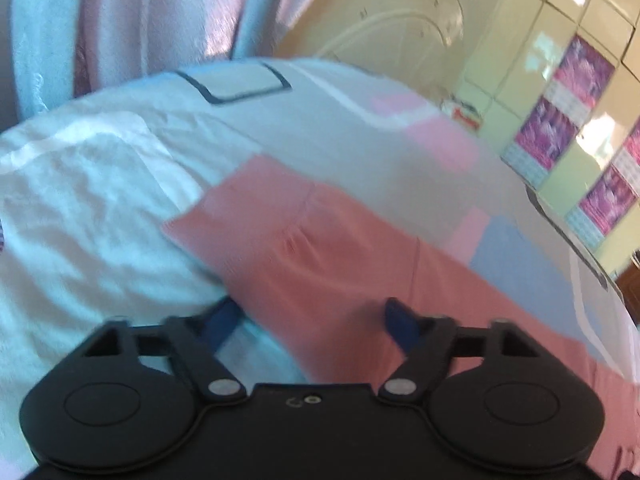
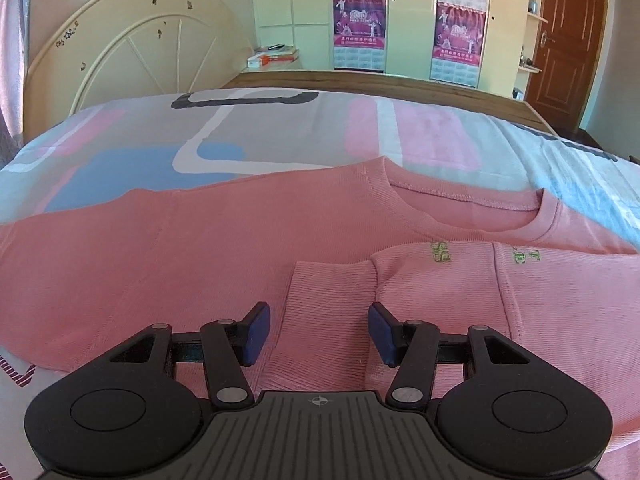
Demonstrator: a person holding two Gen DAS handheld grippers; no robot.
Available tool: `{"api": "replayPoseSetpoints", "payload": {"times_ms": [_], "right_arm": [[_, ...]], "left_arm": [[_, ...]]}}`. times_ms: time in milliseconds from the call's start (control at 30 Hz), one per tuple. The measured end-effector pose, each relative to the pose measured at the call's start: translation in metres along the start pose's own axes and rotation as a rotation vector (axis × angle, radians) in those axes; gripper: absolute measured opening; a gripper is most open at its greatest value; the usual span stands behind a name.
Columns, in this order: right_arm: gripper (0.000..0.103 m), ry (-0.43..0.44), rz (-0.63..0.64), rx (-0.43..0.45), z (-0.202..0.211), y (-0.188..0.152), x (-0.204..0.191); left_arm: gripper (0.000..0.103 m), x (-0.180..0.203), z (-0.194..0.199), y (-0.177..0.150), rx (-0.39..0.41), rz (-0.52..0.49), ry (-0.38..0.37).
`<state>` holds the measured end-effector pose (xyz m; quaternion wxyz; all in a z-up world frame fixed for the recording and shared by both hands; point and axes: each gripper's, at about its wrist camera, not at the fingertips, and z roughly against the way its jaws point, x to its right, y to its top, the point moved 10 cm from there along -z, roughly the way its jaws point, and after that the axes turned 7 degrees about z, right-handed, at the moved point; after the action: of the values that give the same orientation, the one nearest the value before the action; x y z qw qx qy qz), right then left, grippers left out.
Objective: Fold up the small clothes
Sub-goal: 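Grasp the other sleeve cuff with the left gripper, then fold the held sleeve across the chest with the left gripper and release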
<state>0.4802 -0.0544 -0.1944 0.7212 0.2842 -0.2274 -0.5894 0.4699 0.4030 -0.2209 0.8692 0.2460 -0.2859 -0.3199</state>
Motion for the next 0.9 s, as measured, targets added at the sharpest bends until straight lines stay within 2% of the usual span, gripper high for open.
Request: {"api": "replayPoseSetpoints", "payload": {"times_ms": [33, 67, 100, 133, 233, 333, 367, 400, 567, 733, 900], "right_arm": [[0.054, -0.003, 0.002, 0.001, 0.000, 0.000, 0.000], [0.054, -0.005, 0.003, 0.002, 0.000, 0.000, 0.000], [0.054, -0.009, 0.005, 0.006, 0.000, 0.000, 0.000], [0.054, -0.015, 0.005, 0.012, 0.001, 0.001, 0.001], [0.054, -0.027, -0.004, 0.036, 0.007, 0.003, 0.006], [0.054, -0.028, -0.001, 0.003, 0.001, -0.005, 0.009], [0.054, -0.013, -0.004, -0.043, -0.006, -0.011, 0.009], [0.054, -0.007, -0.012, -0.048, -0.008, -0.013, 0.011], [0.054, 0.019, -0.064, 0.021, 0.015, -0.003, 0.026], [0.054, 0.026, -0.104, 0.071, 0.049, -0.006, 0.057], [0.054, 0.015, -0.146, 0.091, 0.081, -0.017, 0.096]], "left_arm": [[0.040, -0.002, -0.001, 0.002, 0.010, 0.006, 0.001], [0.034, -0.004, -0.002, 0.004, 0.017, 0.014, 0.002], [0.018, -0.005, -0.002, 0.005, 0.018, 0.021, -0.004], [0.007, -0.007, -0.002, 0.006, 0.013, 0.030, -0.015], [0.005, -0.001, 0.007, 0.010, 0.031, 0.028, -0.038], [0.005, 0.030, 0.032, 0.014, 0.089, -0.050, -0.100], [0.005, 0.045, 0.041, 0.015, 0.104, -0.084, -0.130], [0.005, 0.063, 0.051, 0.014, 0.116, -0.123, -0.165], [0.005, 0.169, 0.100, -0.018, 0.132, -0.319, -0.360], [0.005, 0.278, 0.136, -0.102, 0.059, -0.498, -0.560], [0.005, 0.348, 0.145, -0.219, -0.078, -0.670, -0.672]]}}
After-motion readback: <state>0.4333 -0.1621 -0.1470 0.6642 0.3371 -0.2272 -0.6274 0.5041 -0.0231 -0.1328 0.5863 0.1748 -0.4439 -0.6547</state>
